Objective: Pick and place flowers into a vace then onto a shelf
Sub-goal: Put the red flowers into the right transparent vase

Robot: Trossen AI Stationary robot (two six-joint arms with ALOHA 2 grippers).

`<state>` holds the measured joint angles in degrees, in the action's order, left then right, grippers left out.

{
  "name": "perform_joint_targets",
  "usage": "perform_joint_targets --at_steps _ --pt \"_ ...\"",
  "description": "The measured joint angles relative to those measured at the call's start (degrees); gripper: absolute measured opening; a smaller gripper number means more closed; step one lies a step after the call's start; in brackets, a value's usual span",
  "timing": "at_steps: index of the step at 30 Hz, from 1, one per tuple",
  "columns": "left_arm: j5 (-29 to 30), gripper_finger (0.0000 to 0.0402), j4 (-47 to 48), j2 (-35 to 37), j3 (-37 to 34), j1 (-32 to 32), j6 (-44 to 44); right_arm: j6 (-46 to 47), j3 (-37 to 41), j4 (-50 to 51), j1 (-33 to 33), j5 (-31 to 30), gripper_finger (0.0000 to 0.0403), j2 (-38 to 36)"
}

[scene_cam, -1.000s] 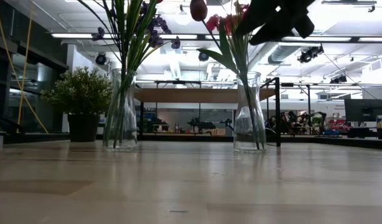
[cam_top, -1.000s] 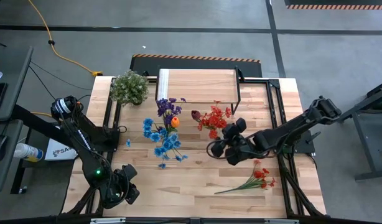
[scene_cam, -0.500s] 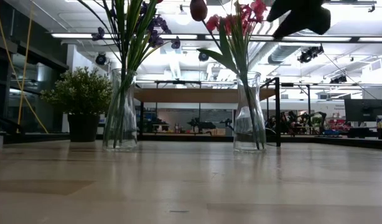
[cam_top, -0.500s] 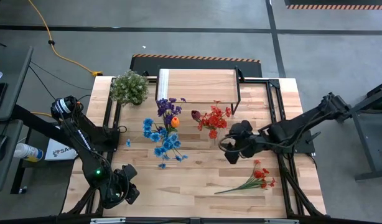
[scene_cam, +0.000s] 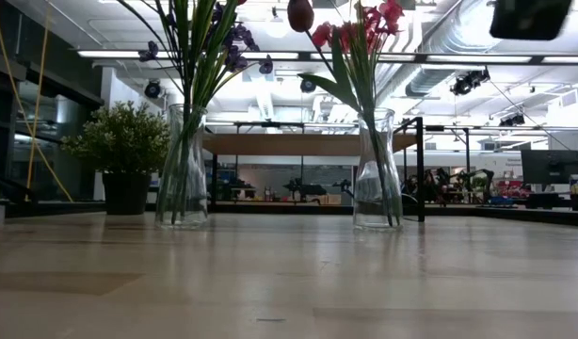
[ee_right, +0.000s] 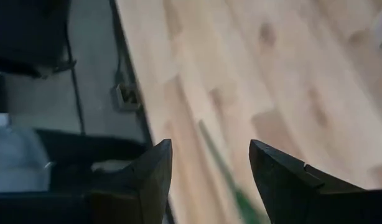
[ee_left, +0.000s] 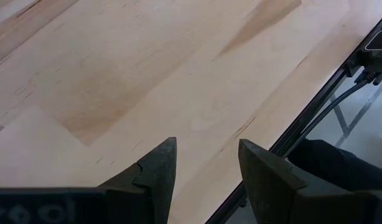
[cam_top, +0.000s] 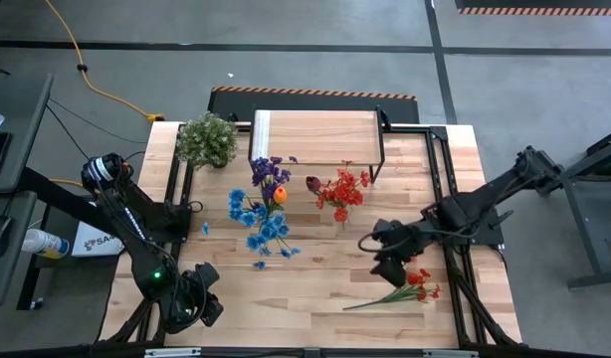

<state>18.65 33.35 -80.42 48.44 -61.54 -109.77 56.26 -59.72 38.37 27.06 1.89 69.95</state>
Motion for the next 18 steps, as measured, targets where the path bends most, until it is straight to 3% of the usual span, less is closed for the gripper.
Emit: perform_joint_targets --at_steps 9,18 --pt "0.02 0.0207 -1.03 0.00 -0.02 0.00 -0.03 13.50 0.00 0.87 9.49 2.07 0.0204 0.02" --pt "1.49 0.0207 -6.04 -0.01 -0.01 0.02 0.28 29.46 0.00 1.31 19.86 -6.08 0.0204 0.04"
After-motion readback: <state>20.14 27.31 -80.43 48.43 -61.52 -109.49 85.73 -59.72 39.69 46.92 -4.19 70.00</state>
